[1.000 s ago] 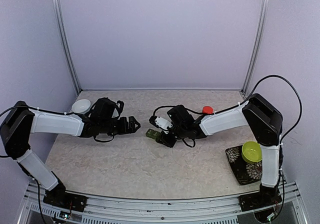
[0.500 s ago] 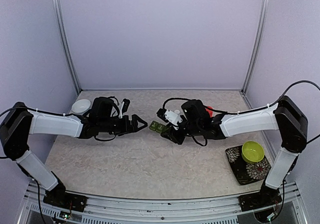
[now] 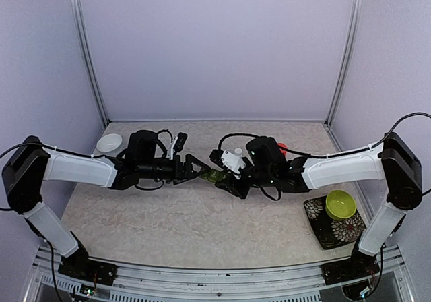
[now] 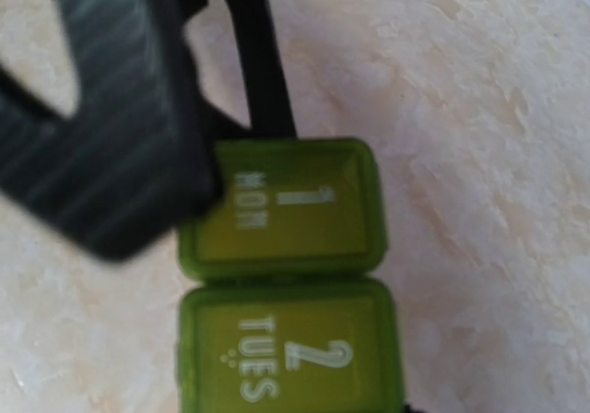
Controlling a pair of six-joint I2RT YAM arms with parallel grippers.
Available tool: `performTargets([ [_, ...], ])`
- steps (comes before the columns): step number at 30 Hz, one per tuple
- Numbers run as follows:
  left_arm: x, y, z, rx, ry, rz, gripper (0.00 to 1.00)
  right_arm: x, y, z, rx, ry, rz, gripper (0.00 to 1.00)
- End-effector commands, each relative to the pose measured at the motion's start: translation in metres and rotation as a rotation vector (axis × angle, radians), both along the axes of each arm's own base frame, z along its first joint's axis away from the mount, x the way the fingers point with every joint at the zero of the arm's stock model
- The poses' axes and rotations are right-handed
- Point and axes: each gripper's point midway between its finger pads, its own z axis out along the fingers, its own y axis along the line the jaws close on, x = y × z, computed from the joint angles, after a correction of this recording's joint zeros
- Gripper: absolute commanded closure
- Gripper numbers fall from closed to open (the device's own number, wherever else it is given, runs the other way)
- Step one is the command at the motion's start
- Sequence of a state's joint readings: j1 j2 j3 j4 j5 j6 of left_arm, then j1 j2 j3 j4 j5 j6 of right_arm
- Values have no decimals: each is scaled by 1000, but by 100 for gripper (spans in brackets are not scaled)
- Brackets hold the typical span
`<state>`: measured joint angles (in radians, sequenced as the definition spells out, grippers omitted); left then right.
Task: Sort the pills into containers
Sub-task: Pass from the right arm to the left
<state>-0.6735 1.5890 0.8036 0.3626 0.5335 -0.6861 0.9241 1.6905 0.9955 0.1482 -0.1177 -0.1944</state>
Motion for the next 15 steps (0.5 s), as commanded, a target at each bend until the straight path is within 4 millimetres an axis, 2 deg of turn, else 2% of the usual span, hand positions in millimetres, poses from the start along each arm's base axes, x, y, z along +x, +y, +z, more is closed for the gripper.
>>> performTargets([
  [1,-6,-18,13,-73,-8,-70,7,-9,5,14,26,-37,28,62],
  [6,-9,-28,9,-70,0,-93,10,-13,7,16,28,-42,38,62],
  [10,-11,-32,7,-70,7,-111,17,-12,6,18,31,-46,35,62],
  [15,-11,-33,8,-74,6,-113,35,-12,5,21,34,-53,29,62],
])
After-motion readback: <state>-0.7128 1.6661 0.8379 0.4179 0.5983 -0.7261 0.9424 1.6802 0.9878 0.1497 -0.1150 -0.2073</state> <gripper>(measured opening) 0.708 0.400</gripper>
